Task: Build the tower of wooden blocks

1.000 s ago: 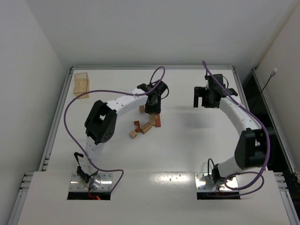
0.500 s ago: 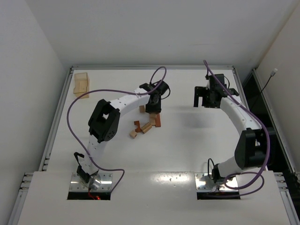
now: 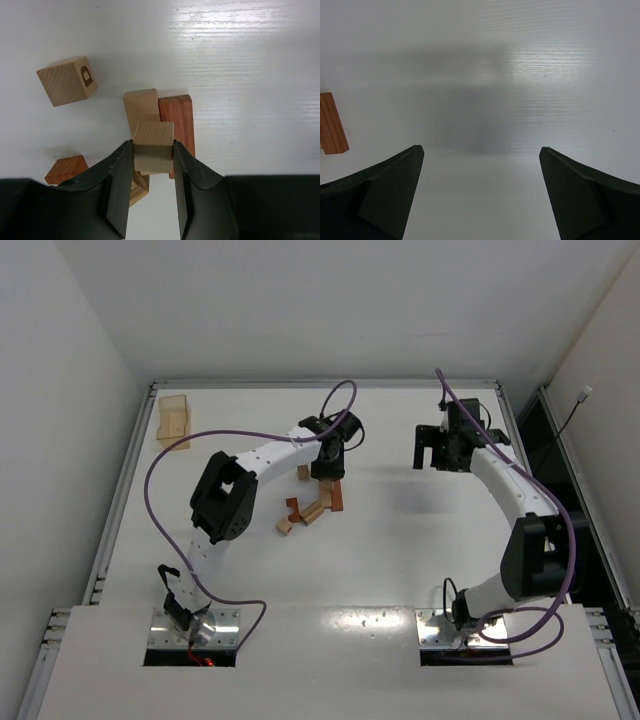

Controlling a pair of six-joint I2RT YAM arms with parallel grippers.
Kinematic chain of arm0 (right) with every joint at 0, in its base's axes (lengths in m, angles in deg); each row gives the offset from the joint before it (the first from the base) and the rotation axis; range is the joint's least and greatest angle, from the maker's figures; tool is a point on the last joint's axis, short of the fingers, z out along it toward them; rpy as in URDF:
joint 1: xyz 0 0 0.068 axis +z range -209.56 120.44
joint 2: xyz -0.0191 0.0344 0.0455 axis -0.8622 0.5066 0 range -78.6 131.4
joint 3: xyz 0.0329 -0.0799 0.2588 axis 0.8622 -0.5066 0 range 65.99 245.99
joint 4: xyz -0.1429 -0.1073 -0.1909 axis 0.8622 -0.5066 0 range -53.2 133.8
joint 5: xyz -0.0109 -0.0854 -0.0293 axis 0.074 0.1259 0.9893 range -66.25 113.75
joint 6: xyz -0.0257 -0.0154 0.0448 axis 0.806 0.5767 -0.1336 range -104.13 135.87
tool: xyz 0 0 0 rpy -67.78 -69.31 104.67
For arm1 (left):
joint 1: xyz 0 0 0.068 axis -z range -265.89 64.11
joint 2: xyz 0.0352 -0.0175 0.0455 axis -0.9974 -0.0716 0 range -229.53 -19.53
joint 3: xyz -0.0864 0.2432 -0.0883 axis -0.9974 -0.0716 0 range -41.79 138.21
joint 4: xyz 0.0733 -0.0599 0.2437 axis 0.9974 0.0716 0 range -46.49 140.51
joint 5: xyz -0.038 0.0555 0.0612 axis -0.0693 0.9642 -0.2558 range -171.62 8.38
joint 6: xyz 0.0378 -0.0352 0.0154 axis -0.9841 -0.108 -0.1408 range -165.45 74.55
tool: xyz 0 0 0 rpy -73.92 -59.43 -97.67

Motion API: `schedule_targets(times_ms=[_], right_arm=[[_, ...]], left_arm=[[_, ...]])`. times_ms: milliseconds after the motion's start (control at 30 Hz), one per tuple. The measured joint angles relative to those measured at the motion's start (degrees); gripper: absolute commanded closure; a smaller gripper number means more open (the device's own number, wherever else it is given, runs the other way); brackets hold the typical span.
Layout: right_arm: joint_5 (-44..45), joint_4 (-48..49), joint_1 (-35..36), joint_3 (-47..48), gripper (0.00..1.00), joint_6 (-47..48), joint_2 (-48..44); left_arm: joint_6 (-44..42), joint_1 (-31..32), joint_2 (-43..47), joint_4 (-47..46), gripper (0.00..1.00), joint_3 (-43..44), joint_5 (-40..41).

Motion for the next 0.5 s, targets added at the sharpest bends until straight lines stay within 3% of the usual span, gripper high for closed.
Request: schedule_targets(times_ms=[500], right_arm=[[-1.42,0.0,-0.04,-0.04,0.01,-0.02,0.07]], left_arm=[[0.0,0.02,-1.66,-0.17,1.0,0.26,0.17]])
